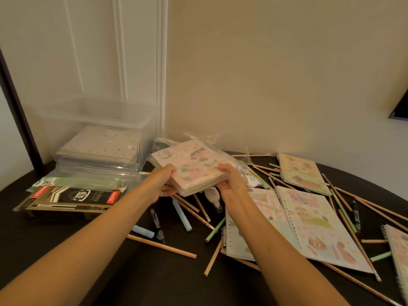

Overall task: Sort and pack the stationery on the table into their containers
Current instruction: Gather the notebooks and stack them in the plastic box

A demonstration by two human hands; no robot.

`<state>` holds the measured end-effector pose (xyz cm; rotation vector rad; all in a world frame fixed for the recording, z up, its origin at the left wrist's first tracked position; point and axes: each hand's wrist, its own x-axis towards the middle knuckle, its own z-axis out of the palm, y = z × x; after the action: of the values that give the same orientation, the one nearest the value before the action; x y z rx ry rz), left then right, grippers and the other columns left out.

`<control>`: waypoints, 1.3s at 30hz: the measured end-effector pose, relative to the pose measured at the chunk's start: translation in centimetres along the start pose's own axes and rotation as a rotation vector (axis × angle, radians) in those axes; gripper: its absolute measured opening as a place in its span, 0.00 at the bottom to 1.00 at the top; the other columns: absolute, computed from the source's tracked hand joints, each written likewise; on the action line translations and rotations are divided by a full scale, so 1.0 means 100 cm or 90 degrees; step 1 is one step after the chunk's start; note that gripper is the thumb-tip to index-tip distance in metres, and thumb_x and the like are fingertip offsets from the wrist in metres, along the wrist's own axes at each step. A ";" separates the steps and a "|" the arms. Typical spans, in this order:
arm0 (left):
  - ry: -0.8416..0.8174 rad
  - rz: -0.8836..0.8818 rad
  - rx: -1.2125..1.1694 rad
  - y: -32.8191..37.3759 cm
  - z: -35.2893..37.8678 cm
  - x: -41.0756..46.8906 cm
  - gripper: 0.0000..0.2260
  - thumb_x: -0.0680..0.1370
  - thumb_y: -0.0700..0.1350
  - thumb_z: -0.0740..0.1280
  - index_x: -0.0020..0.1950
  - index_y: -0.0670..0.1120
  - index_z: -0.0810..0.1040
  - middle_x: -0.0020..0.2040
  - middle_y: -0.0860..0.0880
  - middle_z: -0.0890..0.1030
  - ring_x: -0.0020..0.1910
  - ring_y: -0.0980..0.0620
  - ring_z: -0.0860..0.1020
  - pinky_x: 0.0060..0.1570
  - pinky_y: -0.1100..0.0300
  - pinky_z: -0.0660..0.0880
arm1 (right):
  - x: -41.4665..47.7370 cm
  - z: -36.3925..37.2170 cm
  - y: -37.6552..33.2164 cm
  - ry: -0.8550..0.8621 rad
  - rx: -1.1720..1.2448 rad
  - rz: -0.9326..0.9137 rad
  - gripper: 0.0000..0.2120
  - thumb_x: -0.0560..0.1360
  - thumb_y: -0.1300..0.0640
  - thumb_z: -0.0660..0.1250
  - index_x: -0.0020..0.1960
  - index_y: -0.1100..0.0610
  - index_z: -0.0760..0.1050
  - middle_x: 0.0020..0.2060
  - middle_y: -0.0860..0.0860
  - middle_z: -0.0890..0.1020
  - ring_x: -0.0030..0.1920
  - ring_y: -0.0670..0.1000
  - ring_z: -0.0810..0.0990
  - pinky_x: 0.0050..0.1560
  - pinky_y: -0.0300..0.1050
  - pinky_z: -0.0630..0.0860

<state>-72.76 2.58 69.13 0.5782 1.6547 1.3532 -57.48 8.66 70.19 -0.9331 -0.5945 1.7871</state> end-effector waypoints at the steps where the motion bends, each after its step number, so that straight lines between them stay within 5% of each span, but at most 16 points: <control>1: 0.008 0.019 -0.027 0.004 0.000 0.004 0.15 0.79 0.47 0.60 0.63 0.41 0.69 0.44 0.43 0.77 0.38 0.48 0.76 0.31 0.59 0.72 | 0.000 -0.002 -0.004 -0.007 0.016 -0.001 0.13 0.68 0.72 0.65 0.51 0.65 0.73 0.53 0.61 0.77 0.51 0.59 0.79 0.41 0.48 0.80; 3: 0.029 0.061 -0.097 0.015 0.001 0.012 0.20 0.77 0.48 0.62 0.67 0.42 0.67 0.51 0.44 0.79 0.44 0.48 0.78 0.31 0.57 0.75 | -0.001 -0.003 -0.014 -0.014 0.050 -0.012 0.15 0.68 0.71 0.64 0.54 0.66 0.72 0.55 0.62 0.76 0.57 0.60 0.77 0.50 0.51 0.78; 6: 0.080 0.099 -0.191 0.040 0.002 0.022 0.26 0.74 0.48 0.66 0.69 0.42 0.63 0.58 0.43 0.77 0.47 0.50 0.78 0.30 0.57 0.76 | -0.003 0.004 -0.036 -0.014 0.060 -0.034 0.09 0.68 0.71 0.63 0.48 0.64 0.73 0.46 0.58 0.77 0.46 0.56 0.78 0.47 0.47 0.78; 9: 0.112 0.125 -0.214 0.069 0.003 0.026 0.26 0.75 0.44 0.67 0.67 0.42 0.58 0.52 0.44 0.75 0.45 0.51 0.76 0.36 0.56 0.77 | 0.000 0.020 -0.057 -0.006 0.053 -0.035 0.06 0.68 0.69 0.63 0.43 0.61 0.72 0.41 0.56 0.75 0.42 0.54 0.76 0.44 0.47 0.77; 14: 0.115 0.098 -0.205 0.109 -0.009 0.035 0.22 0.75 0.45 0.69 0.61 0.43 0.60 0.49 0.45 0.78 0.46 0.49 0.79 0.46 0.51 0.80 | 0.013 0.054 -0.081 0.023 0.032 0.022 0.14 0.64 0.67 0.66 0.49 0.61 0.73 0.47 0.56 0.78 0.50 0.57 0.78 0.50 0.51 0.78; 22: 0.200 0.021 -0.151 0.186 -0.075 0.044 0.25 0.73 0.43 0.70 0.67 0.41 0.65 0.58 0.42 0.77 0.51 0.48 0.79 0.31 0.61 0.74 | 0.022 0.146 -0.111 0.010 -0.031 0.088 0.03 0.69 0.67 0.61 0.39 0.60 0.70 0.38 0.55 0.75 0.39 0.54 0.76 0.37 0.46 0.77; 26: 0.263 0.024 0.013 0.229 -0.125 0.058 0.26 0.74 0.41 0.67 0.70 0.41 0.65 0.64 0.42 0.73 0.59 0.43 0.74 0.55 0.52 0.75 | 0.031 0.212 -0.116 0.002 -0.083 0.097 0.08 0.71 0.69 0.60 0.35 0.60 0.69 0.34 0.54 0.73 0.34 0.52 0.73 0.28 0.39 0.75; 29: 0.263 -0.006 0.176 0.248 -0.164 0.079 0.12 0.76 0.41 0.64 0.57 0.40 0.78 0.56 0.41 0.79 0.55 0.42 0.77 0.53 0.53 0.73 | 0.048 0.253 -0.105 -0.016 -0.106 0.121 0.06 0.70 0.69 0.61 0.37 0.61 0.70 0.35 0.53 0.73 0.34 0.52 0.74 0.24 0.37 0.75; 33: 0.200 -0.089 0.303 0.247 -0.204 0.105 0.12 0.78 0.46 0.63 0.56 0.40 0.76 0.55 0.43 0.77 0.54 0.43 0.75 0.51 0.54 0.71 | 0.076 0.286 -0.073 -0.026 -0.171 0.176 0.06 0.67 0.68 0.64 0.43 0.62 0.73 0.38 0.55 0.76 0.37 0.53 0.76 0.31 0.43 0.79; 36: 0.162 -0.163 0.377 0.237 -0.224 0.129 0.13 0.80 0.50 0.60 0.42 0.42 0.75 0.43 0.46 0.76 0.40 0.49 0.75 0.38 0.60 0.69 | 0.096 0.301 -0.046 -0.053 -0.221 0.222 0.04 0.68 0.69 0.63 0.42 0.63 0.73 0.36 0.55 0.76 0.33 0.53 0.79 0.34 0.44 0.80; 39: 0.157 -0.194 0.371 0.222 -0.234 0.149 0.17 0.80 0.54 0.57 0.43 0.41 0.75 0.36 0.46 0.75 0.35 0.49 0.74 0.32 0.61 0.67 | 0.113 0.311 -0.024 -0.087 -0.243 0.243 0.05 0.66 0.70 0.63 0.39 0.65 0.75 0.41 0.58 0.78 0.43 0.58 0.78 0.53 0.54 0.77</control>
<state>-103.95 8.78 84.91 0.4680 2.2558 0.7331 -83.78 20.65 86.43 -1.2532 -0.9156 2.1318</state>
